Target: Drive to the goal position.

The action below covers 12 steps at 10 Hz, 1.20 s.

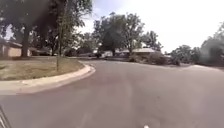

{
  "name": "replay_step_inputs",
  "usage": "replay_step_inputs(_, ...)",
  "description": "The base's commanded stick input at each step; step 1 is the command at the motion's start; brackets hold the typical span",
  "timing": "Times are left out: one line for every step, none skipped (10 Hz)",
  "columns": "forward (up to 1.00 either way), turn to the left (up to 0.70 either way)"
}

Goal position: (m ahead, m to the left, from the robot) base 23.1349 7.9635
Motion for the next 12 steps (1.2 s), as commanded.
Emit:
replay_step_inputs(0.7, 0.03)
replay_step_inputs(0.7, 0.03)
replay_step_inputs(0.7, 0.03)
replay_step_inputs(0.7, 0.03)
replay_step_inputs(0.7, 0.03)
replay_step_inputs(0.7, 0.03)
replay_step_inputs(0.7, 0.03)
replay_step_inputs(0.7, 0.03)
replay_step_inputs(0.7, 0.03)
replay_step_inputs(0.7, 0.03)
replay_step_inputs(0.7, 0.03)
replay_step_inputs(0.7, 0.03)
